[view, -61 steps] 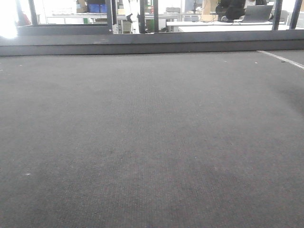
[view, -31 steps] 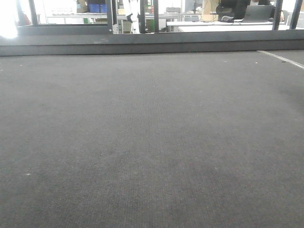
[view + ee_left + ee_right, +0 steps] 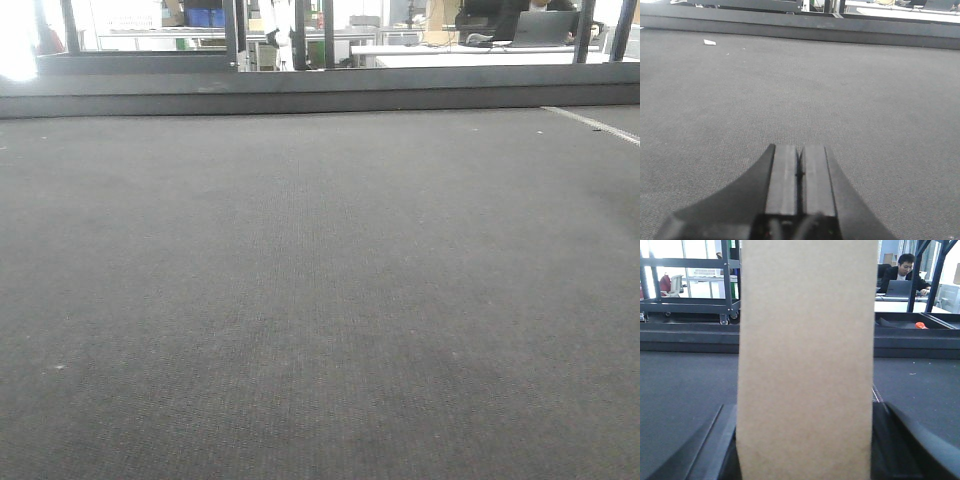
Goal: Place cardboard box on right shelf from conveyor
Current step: 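Hold the box in the right gripper while backing away from the conveyor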
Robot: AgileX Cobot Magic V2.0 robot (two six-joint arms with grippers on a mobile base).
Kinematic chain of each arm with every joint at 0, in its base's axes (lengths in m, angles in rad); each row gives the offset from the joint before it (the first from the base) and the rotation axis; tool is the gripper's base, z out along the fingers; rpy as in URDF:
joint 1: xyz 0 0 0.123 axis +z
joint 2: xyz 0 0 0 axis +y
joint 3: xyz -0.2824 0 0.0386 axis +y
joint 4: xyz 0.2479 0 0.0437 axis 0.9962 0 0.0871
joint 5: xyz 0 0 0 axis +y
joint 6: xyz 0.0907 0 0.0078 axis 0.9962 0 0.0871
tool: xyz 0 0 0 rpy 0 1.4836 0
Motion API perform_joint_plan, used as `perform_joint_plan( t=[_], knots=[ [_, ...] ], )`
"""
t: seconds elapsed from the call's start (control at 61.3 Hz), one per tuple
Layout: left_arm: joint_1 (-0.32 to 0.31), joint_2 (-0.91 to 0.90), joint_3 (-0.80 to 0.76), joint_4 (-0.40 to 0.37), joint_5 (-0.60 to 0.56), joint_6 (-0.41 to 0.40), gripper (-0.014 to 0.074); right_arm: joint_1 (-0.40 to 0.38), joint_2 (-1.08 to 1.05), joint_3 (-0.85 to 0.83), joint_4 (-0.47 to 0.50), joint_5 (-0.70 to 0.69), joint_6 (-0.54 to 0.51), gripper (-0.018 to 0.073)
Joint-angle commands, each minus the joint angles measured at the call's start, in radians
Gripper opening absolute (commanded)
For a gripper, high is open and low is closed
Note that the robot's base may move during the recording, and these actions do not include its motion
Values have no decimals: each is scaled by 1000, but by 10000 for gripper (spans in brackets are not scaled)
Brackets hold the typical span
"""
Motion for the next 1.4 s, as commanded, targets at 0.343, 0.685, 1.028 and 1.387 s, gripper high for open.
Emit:
perform_joint_plan(
  t=[0.343,0.685,1.028,1.387],
  knots=[
    [2,-8,10,1,-85,-5,-116,-6,10,-30,-10,-111,-7,66],
    [2,-8,10,1,-85,-5,-116,-6,10,-30,-10,-111,-7,66],
    [2,-8,10,1,-85,-5,-116,-6,10,-30,-10,-111,-7,66],
    [2,-8,10,1,-85,-5,-116,-6,10,-30,-10,-111,-7,66]
  ],
)
